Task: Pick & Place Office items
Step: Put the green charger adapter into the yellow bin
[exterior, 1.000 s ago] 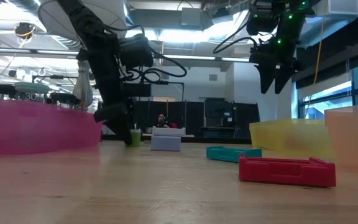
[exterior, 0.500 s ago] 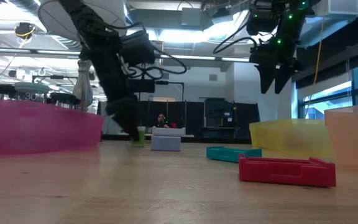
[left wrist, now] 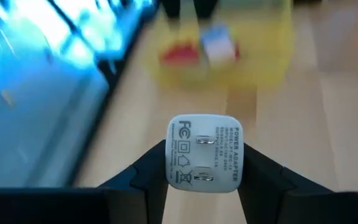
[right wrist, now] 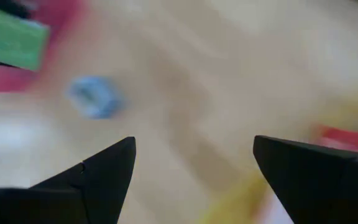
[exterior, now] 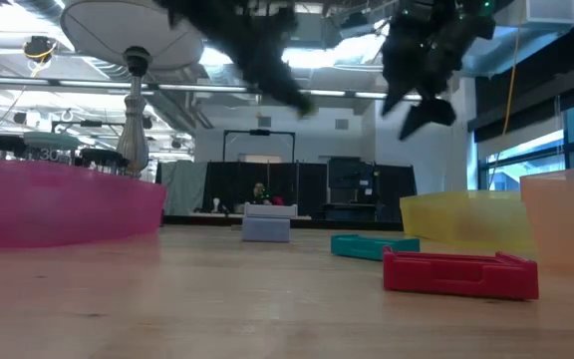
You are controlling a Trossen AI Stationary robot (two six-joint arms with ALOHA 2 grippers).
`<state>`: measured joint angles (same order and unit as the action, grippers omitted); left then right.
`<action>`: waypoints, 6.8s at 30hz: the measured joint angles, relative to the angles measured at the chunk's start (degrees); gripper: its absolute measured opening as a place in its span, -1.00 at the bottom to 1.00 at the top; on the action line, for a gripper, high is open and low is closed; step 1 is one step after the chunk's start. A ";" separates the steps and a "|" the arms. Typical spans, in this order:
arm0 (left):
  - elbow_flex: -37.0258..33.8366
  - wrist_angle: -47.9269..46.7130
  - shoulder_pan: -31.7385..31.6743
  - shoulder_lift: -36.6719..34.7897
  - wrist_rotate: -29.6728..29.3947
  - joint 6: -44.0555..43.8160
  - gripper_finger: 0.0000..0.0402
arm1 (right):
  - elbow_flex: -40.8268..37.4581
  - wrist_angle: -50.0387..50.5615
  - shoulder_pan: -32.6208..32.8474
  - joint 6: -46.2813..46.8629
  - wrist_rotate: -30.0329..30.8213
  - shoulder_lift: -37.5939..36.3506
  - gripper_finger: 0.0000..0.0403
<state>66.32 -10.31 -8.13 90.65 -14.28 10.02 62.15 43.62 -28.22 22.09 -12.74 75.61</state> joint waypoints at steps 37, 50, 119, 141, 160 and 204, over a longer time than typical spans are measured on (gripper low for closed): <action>21.14 22.47 15.63 -5.47 -15.56 40.29 -0.25 | 0.00 -80.79 9.99 42.16 -22.40 -1.68 0.64; 21.10 22.22 14.49 -2.79 -14.58 40.43 -0.24 | 0.00 -82.01 13.48 41.98 -16.15 -1.68 0.64; 21.18 12.94 13.75 -1.97 -38.75 -8.21 0.23 | 0.00 -14.87 -13.55 4.64 -31.48 -4.13 -0.23; 21.12 9.66 13.79 -1.94 -38.62 -19.96 0.23 | 0.00 16.22 -15.44 -16.78 31.20 -0.81 -0.23; 21.12 9.64 13.81 -1.92 -44.97 -12.81 0.23 | -12.13 11.90 -15.46 -6.67 29.17 2.82 -0.23; 21.10 9.64 13.25 -1.90 -47.93 -2.11 0.23 | -18.82 -5.79 -15.44 3.85 29.86 2.82 -0.22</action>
<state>87.42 -0.67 5.13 88.75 -62.21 7.91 43.33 37.84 -43.66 25.94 17.12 78.43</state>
